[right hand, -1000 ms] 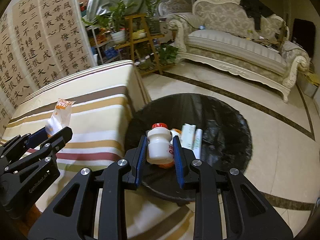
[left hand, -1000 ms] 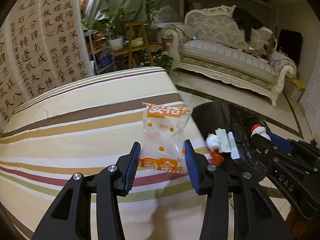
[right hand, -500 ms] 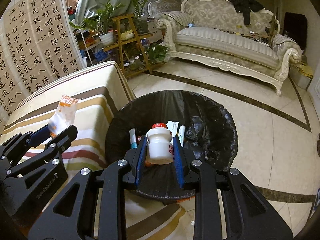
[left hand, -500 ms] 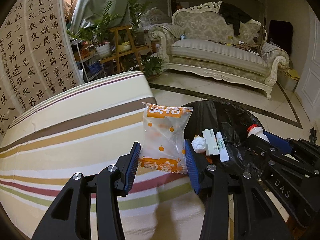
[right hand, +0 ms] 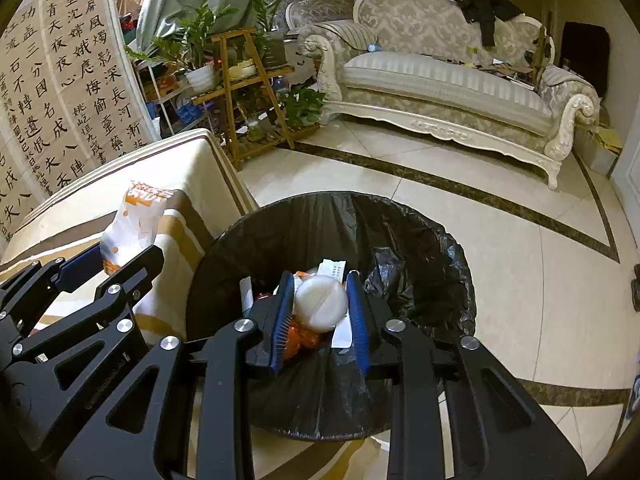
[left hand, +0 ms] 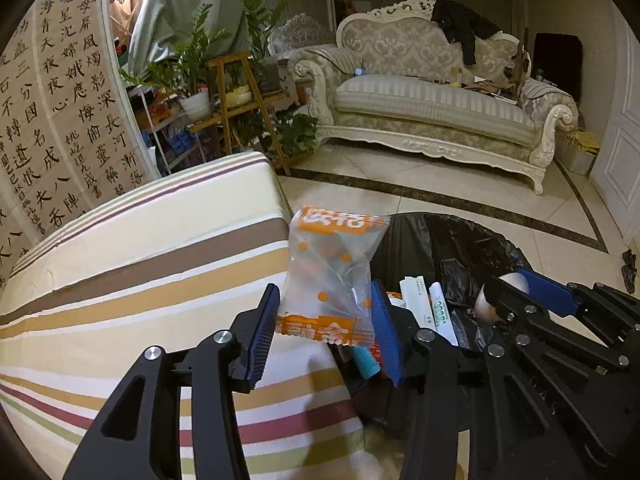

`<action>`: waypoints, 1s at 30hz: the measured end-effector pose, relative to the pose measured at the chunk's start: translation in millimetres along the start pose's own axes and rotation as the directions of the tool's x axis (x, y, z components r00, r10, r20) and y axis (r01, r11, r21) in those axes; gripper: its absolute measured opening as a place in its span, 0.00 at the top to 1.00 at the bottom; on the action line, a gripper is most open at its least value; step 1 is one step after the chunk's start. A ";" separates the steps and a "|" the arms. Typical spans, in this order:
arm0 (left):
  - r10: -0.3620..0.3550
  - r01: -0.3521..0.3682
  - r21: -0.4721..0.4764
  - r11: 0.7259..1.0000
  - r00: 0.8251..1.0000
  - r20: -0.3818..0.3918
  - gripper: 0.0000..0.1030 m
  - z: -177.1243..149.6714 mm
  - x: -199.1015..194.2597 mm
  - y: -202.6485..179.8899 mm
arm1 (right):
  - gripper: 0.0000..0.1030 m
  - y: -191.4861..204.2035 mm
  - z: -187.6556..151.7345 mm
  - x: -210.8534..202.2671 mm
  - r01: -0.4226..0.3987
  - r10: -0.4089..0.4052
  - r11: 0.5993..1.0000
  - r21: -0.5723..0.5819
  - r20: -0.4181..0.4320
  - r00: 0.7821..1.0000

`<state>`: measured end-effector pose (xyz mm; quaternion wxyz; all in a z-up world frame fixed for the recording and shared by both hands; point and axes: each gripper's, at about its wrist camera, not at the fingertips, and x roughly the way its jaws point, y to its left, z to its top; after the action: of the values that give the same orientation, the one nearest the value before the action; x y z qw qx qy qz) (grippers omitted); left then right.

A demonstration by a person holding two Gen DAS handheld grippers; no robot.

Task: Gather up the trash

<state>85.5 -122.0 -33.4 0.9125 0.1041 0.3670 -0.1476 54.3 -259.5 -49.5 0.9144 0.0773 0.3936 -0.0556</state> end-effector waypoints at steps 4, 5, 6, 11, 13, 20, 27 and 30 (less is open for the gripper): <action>0.002 -0.002 0.001 1.000 1.000 -0.011 0.44 -1.8 3.6 0.2 | 0.60 -3.4 -1.2 1.8 0.017 -0.017 1.000 0.006 0.003 1.000; 0.003 -0.003 0.002 1.000 1.000 -0.012 0.42 -1.8 3.9 -0.4 | 0.59 -4.8 -1.2 1.9 0.018 -0.018 1.000 0.009 0.002 1.000; 0.003 -0.003 0.002 1.000 1.000 -0.012 0.40 -2.0 3.7 -0.3 | 0.59 -6.1 -1.6 2.0 0.022 -0.022 1.000 0.013 0.002 1.000; 0.009 -0.009 -0.013 1.000 1.000 -0.004 0.33 0.5 2.3 4.2 | 0.52 -7.5 -1.4 0.5 0.039 -0.039 0.999 0.021 0.007 0.999; 0.015 -0.015 -0.018 1.000 1.000 0.003 0.30 0.9 0.8 6.4 | 0.51 -8.5 -1.9 -0.8 0.046 -0.046 0.999 0.021 0.011 0.999; 0.038 -0.037 -0.031 0.999 0.999 0.034 0.25 0.8 -9.0 11.5 | 0.42 -10.5 -1.8 -9.1 0.069 -0.070 0.997 0.025 0.028 0.997; 0.042 -0.038 -0.055 0.998 0.997 0.064 0.23 -2.0 -24.9 16.8 | 0.26 -12.4 -4.0 -26.7 0.084 -0.086 0.996 0.027 0.059 0.995; 0.054 -0.049 -0.058 0.997 0.995 0.086 0.21 -4.0 -34.1 18.3 | 0.23 -11.5 -6.2 -36.1 0.093 -0.095 0.995 0.024 0.076 0.993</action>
<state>65.8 -97.2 -10.8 0.9339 0.0815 0.3276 -0.1180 23.3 -268.1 -28.5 0.9243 0.0659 0.3608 -0.1057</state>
